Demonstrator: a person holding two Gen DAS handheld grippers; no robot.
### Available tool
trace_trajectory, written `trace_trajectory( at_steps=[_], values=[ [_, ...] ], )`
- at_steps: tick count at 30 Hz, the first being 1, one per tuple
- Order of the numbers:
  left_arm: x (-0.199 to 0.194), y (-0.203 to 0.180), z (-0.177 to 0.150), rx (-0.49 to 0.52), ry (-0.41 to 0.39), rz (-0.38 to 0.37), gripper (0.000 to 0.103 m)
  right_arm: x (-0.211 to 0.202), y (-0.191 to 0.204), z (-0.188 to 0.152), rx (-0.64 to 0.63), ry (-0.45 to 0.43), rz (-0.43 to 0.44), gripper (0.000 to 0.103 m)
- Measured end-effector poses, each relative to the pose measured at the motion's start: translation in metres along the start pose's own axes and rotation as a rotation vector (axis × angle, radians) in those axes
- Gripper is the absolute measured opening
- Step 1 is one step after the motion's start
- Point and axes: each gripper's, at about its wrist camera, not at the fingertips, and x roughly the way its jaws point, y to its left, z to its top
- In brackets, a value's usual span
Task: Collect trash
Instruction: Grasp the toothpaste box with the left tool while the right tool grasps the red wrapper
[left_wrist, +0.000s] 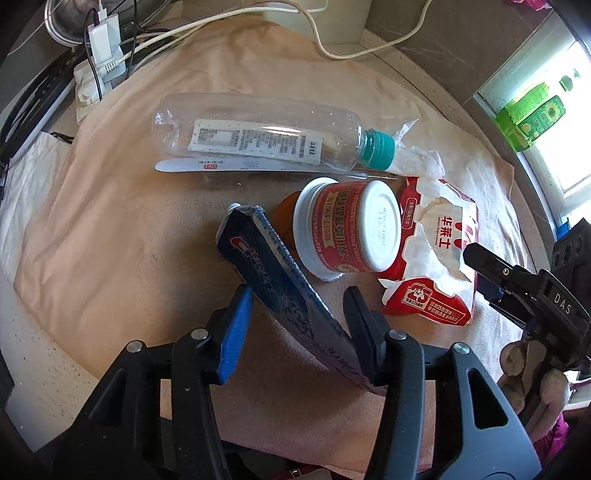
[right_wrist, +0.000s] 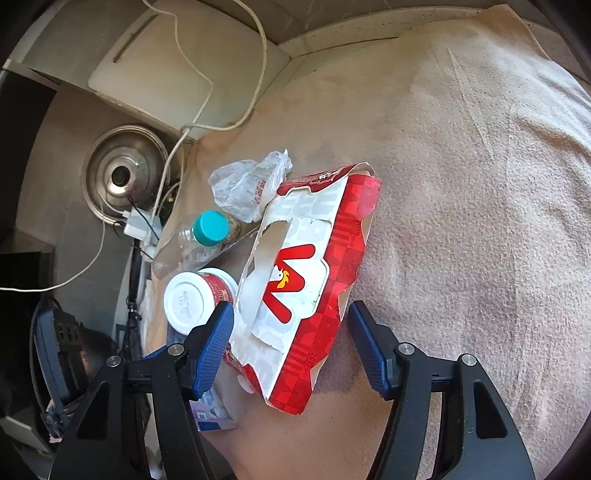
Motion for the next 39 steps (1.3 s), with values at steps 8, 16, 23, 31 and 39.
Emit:
trace_trajectory(
  at_steps=[8, 16, 23, 31, 39],
  values=[
    [0.002, 0.006, -0.001, -0.007, 0.004, -0.015, 0.032, 0.004, 0.004, 0.002, -0.006, 0.002, 0.008, 0.062],
    [0.005, 0.005, 0.002, -0.012, -0.003, -0.018, 0.027, 0.013, 0.006, 0.01, -0.017, 0.01, -0.004, 0.062],
    [0.009, 0.015, 0.004, -0.03, -0.008, -0.002, 0.005, 0.02, 0.01, 0.016, -0.033, 0.012, -0.03, 0.045],
    [0.007, 0.018, 0.001, -0.028, -0.025, -0.02, 0.003, 0.016, 0.01, 0.013, -0.024, 0.014, -0.021, 0.025],
    [-0.009, 0.02, -0.003, -0.008, -0.07, -0.014, 0.0, -0.006, 0.014, 0.006, -0.039, -0.038, -0.007, 0.011]
  ],
)
